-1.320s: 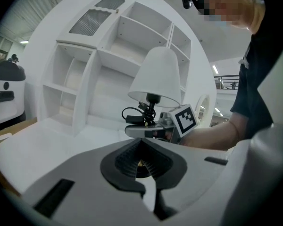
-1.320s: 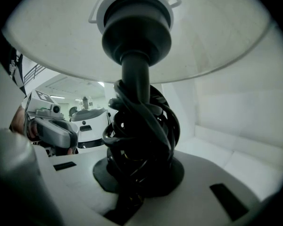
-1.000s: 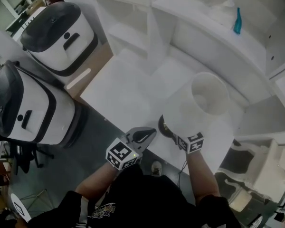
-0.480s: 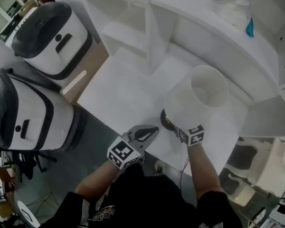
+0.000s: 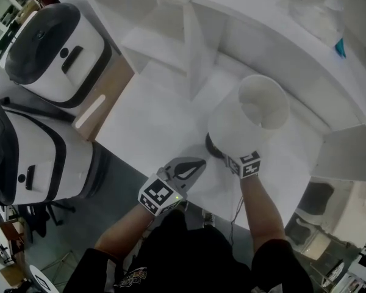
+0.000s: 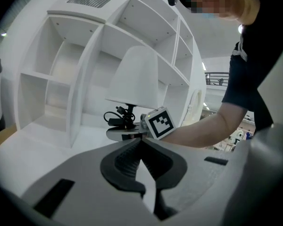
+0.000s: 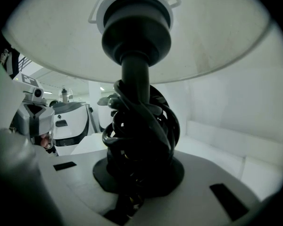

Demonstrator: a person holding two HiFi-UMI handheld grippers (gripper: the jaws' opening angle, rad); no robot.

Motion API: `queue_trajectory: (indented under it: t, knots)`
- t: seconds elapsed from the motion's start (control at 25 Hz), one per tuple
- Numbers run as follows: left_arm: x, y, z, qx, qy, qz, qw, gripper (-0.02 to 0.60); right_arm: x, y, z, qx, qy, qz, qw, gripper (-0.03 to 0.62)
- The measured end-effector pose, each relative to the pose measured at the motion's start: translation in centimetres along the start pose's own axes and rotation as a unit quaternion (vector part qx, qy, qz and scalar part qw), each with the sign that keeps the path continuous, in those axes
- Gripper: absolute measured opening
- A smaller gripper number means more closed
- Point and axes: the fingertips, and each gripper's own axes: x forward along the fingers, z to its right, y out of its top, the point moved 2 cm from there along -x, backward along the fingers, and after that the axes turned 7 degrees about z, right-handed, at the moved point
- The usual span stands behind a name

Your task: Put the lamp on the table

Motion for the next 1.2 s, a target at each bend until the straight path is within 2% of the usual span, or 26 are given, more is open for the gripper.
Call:
queue_trajectory:
  t: [0.52, 1.2]
  knots:
    - [-0.2, 0.0, -2.5, 0.001, 0.006, -0.001, 1.0000, 0.003, 5.0, -0.6, 2.3, -0.004, -0.009, 0.008, 1.000, 0.049]
    - [-0.2, -0.2, -2.8, -0.008, 0.013, -0.002, 0.9999, 0.003, 5.5, -0.8, 2.0, -0.022, -0.003, 0.015, 1.000, 0.051]
